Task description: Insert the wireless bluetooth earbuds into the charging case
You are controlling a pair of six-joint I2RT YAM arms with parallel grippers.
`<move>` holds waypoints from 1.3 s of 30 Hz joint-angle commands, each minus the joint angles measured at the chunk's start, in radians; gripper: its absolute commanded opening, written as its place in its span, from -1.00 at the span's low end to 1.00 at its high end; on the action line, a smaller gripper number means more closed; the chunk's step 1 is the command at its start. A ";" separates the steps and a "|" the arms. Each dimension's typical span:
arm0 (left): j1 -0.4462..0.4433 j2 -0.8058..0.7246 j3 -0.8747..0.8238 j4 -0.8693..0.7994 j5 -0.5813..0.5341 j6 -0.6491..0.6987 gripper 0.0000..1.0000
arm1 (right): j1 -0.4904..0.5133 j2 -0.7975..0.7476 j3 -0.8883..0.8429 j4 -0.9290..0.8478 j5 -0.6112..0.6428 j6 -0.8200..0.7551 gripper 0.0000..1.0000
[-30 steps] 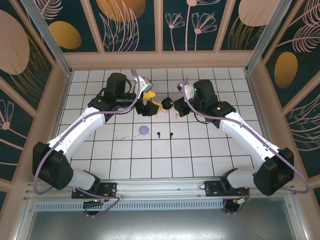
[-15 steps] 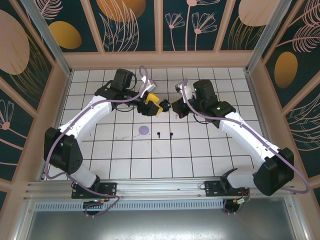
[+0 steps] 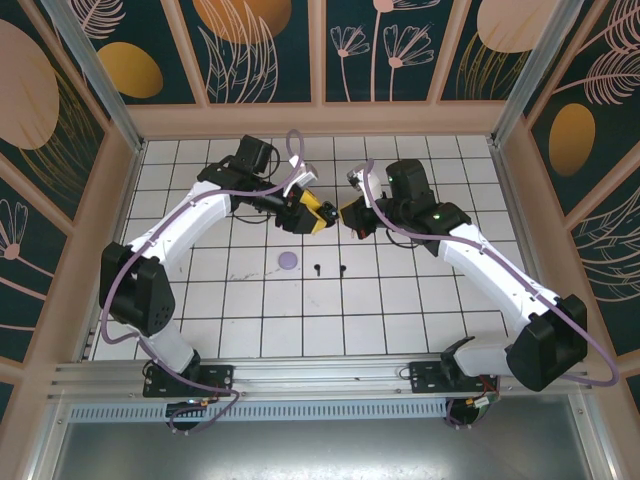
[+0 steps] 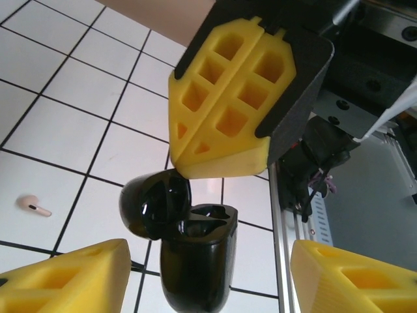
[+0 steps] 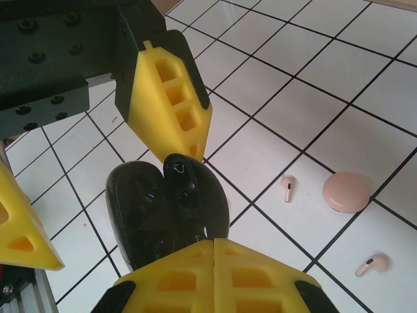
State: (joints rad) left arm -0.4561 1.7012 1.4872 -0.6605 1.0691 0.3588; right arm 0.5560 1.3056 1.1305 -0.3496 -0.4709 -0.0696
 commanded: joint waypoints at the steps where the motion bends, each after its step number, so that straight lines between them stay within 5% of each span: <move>1: 0.005 0.020 0.043 -0.049 0.056 0.052 0.30 | -0.004 0.003 0.027 -0.002 -0.035 -0.018 -1.00; 14: 0.005 0.066 0.067 -0.080 0.092 0.072 -0.03 | -0.002 0.009 0.024 0.023 -0.049 0.002 -1.00; 27: 0.005 0.072 0.056 -0.045 0.111 0.057 -0.91 | -0.004 0.012 0.050 0.046 -0.010 0.033 -0.98; 32: 0.008 0.019 -0.044 0.150 0.065 -0.066 -1.00 | -0.004 -0.036 0.057 0.048 0.073 0.080 -0.16; 39: 0.099 -0.204 -0.331 0.746 -0.018 -0.443 -1.00 | -0.004 -0.190 -0.038 0.068 0.117 0.252 0.11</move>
State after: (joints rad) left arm -0.3958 1.5909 1.2148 -0.2371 1.0874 0.1055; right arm 0.5533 1.1858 1.1297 -0.3168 -0.3901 0.0788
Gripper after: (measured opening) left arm 0.209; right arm 0.551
